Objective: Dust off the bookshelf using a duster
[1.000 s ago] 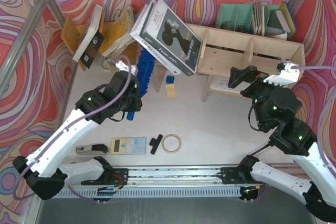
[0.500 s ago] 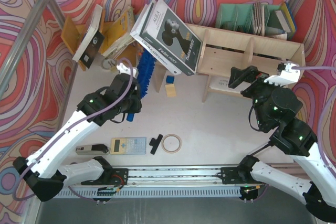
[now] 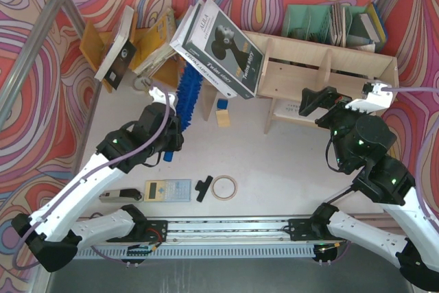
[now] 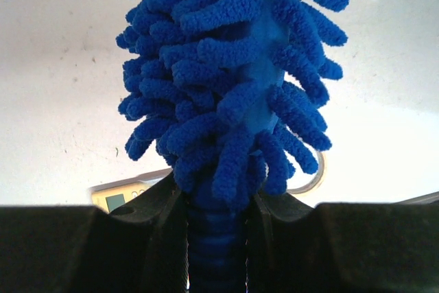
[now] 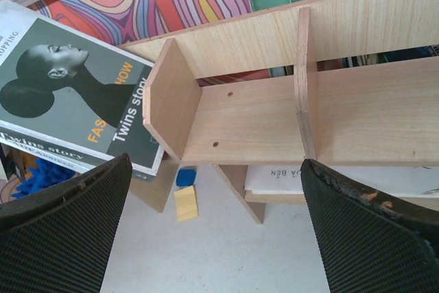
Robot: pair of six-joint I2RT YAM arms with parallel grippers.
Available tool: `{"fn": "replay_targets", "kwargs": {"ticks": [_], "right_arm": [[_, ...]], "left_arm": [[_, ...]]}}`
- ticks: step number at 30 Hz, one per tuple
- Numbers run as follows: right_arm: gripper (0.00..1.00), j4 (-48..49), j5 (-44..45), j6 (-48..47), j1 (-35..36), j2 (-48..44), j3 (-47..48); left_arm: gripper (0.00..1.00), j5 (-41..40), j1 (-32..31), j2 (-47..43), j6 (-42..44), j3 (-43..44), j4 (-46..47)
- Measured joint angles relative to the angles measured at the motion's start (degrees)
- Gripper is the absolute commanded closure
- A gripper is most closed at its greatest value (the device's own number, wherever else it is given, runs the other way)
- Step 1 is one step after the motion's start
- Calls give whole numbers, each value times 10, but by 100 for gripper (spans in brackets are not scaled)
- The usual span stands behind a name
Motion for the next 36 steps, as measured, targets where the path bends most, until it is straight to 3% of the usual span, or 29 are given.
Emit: {"fn": "replay_targets", "kwargs": {"ticks": [6,13,24,32,36], "right_arm": [[1,0,0,-30,0,1,1],[1,11,-19,-99,0,-19,-7],[1,68,-76,-153,0,-97,-153],[1,57,-75,-161,0,-76,-68],[1,52,-67,-160,0,-108,-78]], "left_arm": [[100,13,0,2,-12,-72,32],[100,16,0,5,-14,-92,58],[100,6,0,3,-14,-92,74],[100,5,0,-1,-14,-92,76],[100,9,0,1,-21,-99,84]]}}
